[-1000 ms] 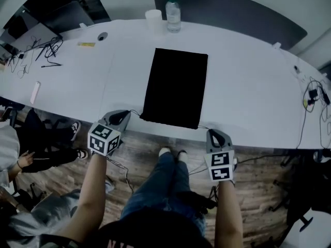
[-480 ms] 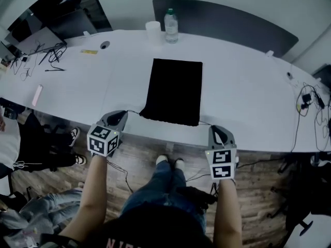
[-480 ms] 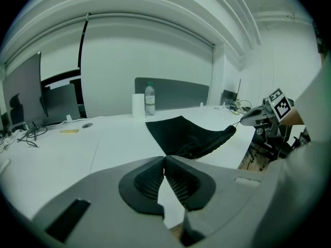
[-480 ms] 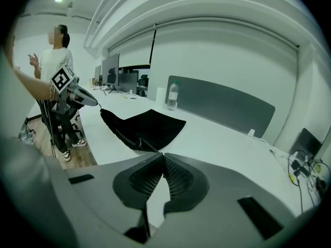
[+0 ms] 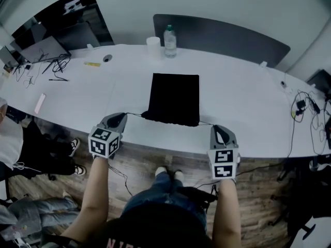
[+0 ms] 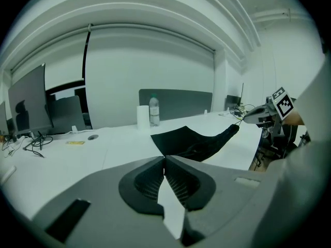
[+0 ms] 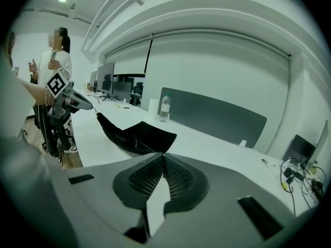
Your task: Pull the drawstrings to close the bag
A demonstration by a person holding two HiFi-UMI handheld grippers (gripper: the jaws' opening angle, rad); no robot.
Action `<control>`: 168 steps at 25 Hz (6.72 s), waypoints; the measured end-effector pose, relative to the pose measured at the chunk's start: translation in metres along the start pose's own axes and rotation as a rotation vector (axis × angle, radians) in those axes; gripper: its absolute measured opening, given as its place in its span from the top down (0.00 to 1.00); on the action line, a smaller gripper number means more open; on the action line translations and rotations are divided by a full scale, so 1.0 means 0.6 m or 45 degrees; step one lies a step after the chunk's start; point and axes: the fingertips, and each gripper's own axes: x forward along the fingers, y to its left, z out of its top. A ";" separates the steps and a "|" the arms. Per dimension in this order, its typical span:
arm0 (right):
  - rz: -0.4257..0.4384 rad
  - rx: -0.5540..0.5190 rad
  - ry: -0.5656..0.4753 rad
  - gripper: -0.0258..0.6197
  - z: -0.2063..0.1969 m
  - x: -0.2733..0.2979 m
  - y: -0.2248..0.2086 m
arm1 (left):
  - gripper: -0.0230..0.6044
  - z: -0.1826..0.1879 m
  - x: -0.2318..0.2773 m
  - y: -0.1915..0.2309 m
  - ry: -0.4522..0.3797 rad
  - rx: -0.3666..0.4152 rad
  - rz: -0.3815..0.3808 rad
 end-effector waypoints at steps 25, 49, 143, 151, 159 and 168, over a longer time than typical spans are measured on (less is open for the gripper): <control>-0.174 0.055 -0.115 0.96 0.087 -0.022 -0.089 | 0.95 0.103 -0.016 0.059 -0.146 0.049 0.076; -0.199 0.068 -0.145 0.96 0.109 -0.021 -0.136 | 0.95 0.132 -0.013 0.125 -0.185 -0.057 0.154; -0.227 0.022 -0.374 0.96 0.304 0.024 -0.121 | 0.95 0.346 0.005 0.050 -0.470 0.023 0.202; -0.153 0.016 -0.419 0.96 0.315 0.017 -0.070 | 0.95 0.353 -0.009 0.013 -0.534 0.067 0.195; -0.130 -0.017 -0.562 0.96 0.339 -0.003 -0.040 | 0.95 0.371 -0.038 -0.018 -0.667 0.138 0.222; -0.139 -0.030 -0.661 0.96 0.356 -0.029 -0.032 | 0.95 0.389 -0.078 -0.033 -0.836 0.167 0.222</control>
